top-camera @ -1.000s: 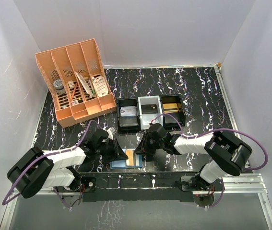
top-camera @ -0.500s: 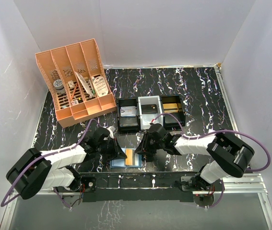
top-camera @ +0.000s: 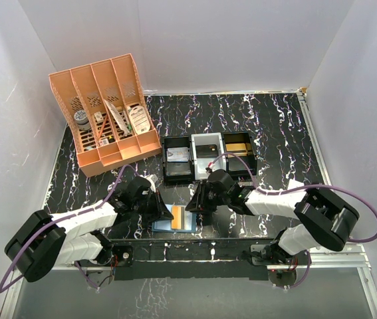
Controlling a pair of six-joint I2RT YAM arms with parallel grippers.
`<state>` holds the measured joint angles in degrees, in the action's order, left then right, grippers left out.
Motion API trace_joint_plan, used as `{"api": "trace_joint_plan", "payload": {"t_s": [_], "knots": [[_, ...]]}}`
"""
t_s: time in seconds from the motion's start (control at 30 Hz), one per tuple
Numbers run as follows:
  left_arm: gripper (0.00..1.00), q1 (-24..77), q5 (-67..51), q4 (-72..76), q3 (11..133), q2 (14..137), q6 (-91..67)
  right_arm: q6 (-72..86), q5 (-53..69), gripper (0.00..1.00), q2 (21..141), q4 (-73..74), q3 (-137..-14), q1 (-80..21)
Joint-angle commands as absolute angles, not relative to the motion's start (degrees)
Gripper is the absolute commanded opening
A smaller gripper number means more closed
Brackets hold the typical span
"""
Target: Take the credit cards out of the card holder
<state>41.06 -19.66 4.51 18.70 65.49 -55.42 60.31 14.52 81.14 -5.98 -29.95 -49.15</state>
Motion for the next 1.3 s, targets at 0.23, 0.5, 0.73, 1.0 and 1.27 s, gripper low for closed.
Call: {"api": "trace_joint_plan", "payload": {"t_s": [0.23,0.5,0.73,1.0,1.27], "knots": [[0.0,41.2,-18.6,2.7,20.2,64.2,-54.2,62.0,16.0,0.27,89.8,-3.6,-35.1,-50.8],[0.04,41.2,-19.3,4.4,20.2,64.7,-55.3,62.3,13.7,0.27,91.4,-0.9,-34.1,-50.9],[0.25,41.2,-23.5,9.1,19.1,67.1,-56.7,62.5,12.8,0.26,91.0,-0.5,-33.9,-50.9],[0.24,41.2,-25.0,10.8,18.8,68.0,-56.9,62.4,12.6,0.25,90.8,-0.2,-33.8,-50.9],[0.0,41.2,-19.1,1.1,21.6,65.1,-53.6,61.3,12.5,0.26,88.9,-3.8,-33.4,-50.9]]}}
